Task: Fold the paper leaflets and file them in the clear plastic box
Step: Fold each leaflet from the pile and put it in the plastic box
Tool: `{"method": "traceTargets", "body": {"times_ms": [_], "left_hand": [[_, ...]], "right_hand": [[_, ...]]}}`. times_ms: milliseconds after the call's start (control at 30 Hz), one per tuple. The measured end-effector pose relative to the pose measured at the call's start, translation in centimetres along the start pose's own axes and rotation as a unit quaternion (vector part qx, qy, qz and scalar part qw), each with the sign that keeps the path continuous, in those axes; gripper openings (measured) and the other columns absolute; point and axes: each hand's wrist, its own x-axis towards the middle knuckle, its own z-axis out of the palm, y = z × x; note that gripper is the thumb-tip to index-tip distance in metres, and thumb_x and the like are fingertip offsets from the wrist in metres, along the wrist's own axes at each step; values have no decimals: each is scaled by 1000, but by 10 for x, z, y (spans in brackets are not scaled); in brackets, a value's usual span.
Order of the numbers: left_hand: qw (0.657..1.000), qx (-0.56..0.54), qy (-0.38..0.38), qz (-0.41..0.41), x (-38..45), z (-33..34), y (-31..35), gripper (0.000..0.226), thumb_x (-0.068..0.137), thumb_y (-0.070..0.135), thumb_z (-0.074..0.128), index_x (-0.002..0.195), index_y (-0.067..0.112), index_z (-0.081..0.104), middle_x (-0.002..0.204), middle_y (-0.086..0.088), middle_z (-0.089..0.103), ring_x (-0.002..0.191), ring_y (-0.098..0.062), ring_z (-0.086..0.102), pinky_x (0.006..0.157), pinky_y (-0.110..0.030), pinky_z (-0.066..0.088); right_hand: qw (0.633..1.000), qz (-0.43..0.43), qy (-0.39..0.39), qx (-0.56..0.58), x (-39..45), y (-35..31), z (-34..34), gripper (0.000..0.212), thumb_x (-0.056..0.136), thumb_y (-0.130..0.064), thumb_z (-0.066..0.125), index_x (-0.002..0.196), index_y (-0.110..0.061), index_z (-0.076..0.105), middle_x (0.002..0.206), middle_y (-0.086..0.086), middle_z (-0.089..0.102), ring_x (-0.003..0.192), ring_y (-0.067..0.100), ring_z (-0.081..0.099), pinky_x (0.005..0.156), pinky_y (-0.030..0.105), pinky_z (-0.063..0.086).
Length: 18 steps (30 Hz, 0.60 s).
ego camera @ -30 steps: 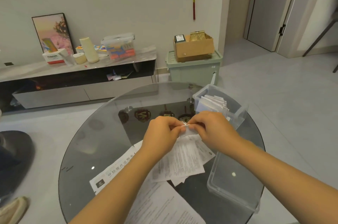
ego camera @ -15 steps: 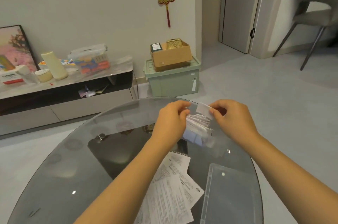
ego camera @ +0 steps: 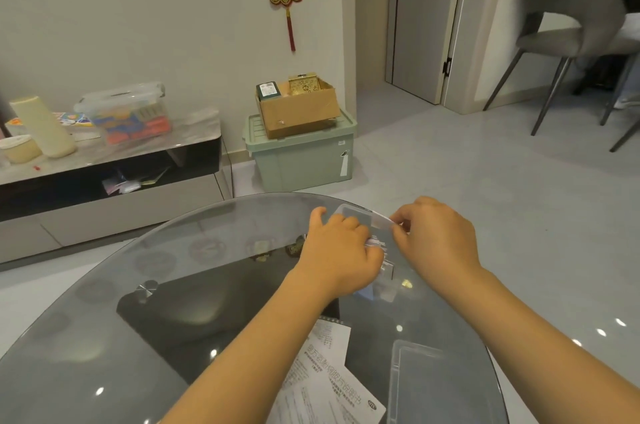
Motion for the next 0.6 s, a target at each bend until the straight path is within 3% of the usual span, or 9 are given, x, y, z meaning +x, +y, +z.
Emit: {"method": "traceTargets", "body": {"times_ms": [200, 367, 433, 533, 600], "left_hand": [[1000, -16, -7, -5, -3, -1, 1, 58, 80, 36, 14, 99, 15, 63, 105, 3, 59, 103, -14, 45, 114, -44, 3], [999, -50, 11, -6, -5, 1, -1, 50, 80, 32, 16, 77, 15, 62, 77, 3, 58, 84, -14, 48, 113, -41, -1], [998, -53, 23, -5, -5, 2, -2, 51, 81, 32, 16, 80, 14, 64, 77, 2, 62, 84, -15, 51, 114, -41, -3], [998, -57, 27, -13, -6, 2, -4, 51, 80, 32, 16, 101, 13, 59, 87, -1, 65, 90, -17, 54, 114, -41, -5], [999, -49, 15, -17, -6, 0, -3, 54, 79, 34, 15, 108, 13, 56, 89, -1, 63, 92, -17, 53, 115, -43, -3]], "right_hand": [[999, 3, -39, -36, 3, -15, 8, 19, 88, -13, 51, 100, -17, 65, 100, 1, 62, 90, 22, 59, 69, 28, 43], [992, -1, -94, -85, 7, -26, 15, 14, 83, -8, 53, 92, -12, 63, 93, 5, 64, 72, 22, 47, 48, 24, 28], [990, -5, -101, -95, 9, -26, 16, 14, 82, -6, 54, 90, -11, 65, 86, 6, 62, 68, 22, 44, 44, 23, 22], [989, -16, -111, -97, 10, -28, 17, 14, 83, -3, 53, 87, -9, 65, 71, 4, 49, 66, 24, 45, 43, 21, 21], [990, -24, -111, -87, 10, -27, 17, 18, 83, -2, 52, 90, -12, 65, 75, 3, 56, 72, 26, 53, 47, 20, 30]]}}
